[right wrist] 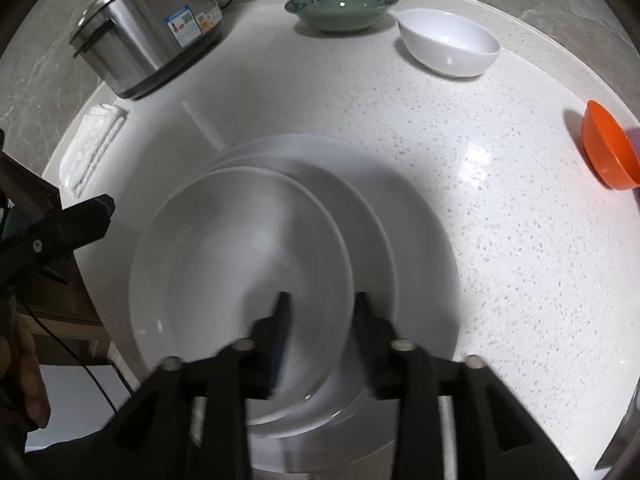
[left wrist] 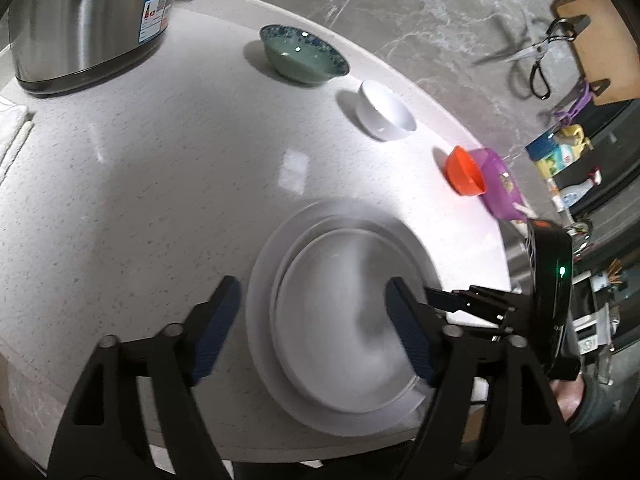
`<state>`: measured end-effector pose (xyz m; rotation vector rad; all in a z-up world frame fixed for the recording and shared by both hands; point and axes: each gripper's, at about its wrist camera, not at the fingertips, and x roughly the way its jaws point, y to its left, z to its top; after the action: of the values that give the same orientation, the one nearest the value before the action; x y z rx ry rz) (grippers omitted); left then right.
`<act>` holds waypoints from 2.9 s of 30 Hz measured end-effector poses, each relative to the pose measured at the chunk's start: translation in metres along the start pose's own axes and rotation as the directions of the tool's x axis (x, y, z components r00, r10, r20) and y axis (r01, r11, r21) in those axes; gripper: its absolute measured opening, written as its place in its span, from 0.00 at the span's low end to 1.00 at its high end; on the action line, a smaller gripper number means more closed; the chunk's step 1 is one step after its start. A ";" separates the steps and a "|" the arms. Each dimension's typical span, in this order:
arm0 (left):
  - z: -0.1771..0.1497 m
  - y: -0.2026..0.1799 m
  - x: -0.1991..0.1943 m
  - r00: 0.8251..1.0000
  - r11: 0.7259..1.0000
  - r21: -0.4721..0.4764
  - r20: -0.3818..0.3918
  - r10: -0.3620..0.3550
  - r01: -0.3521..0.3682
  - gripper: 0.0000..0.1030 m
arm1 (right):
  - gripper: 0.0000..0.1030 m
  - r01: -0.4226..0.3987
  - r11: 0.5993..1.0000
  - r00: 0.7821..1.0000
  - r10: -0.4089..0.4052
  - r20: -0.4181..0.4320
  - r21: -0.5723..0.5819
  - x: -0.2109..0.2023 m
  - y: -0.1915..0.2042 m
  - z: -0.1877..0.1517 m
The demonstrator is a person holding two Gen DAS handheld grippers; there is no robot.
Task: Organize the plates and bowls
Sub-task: 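Open both grippers and lift away from the plate stack, then move both grippers to the blue-and-white patterned bowl and close on its rim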
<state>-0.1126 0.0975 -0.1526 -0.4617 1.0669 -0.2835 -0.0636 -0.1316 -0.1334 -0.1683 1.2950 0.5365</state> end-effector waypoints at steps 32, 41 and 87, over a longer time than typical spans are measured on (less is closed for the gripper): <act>0.107 -0.058 0.009 0.996 0.993 0.081 0.028 0.080 -0.082 0.99 | 0.73 -0.279 0.868 0.894 0.078 0.442 0.412 -0.130 -0.196 -0.007; 0.188 -0.076 0.052 1.000 0.962 0.272 -0.008 0.013 -0.011 0.99 | 0.74 -0.319 0.795 0.836 -0.021 0.549 0.516 -0.171 -0.212 0.009; 0.329 0.052 0.191 0.972 0.972 0.075 -0.065 0.226 -0.221 0.71 | 0.60 -0.185 0.950 0.981 0.164 0.102 0.254 0.063 -0.105 0.323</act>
<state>0.2672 0.1334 -0.1939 -0.2689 1.1662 -0.1361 0.2764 -0.0717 -0.1205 0.1883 1.2965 0.5107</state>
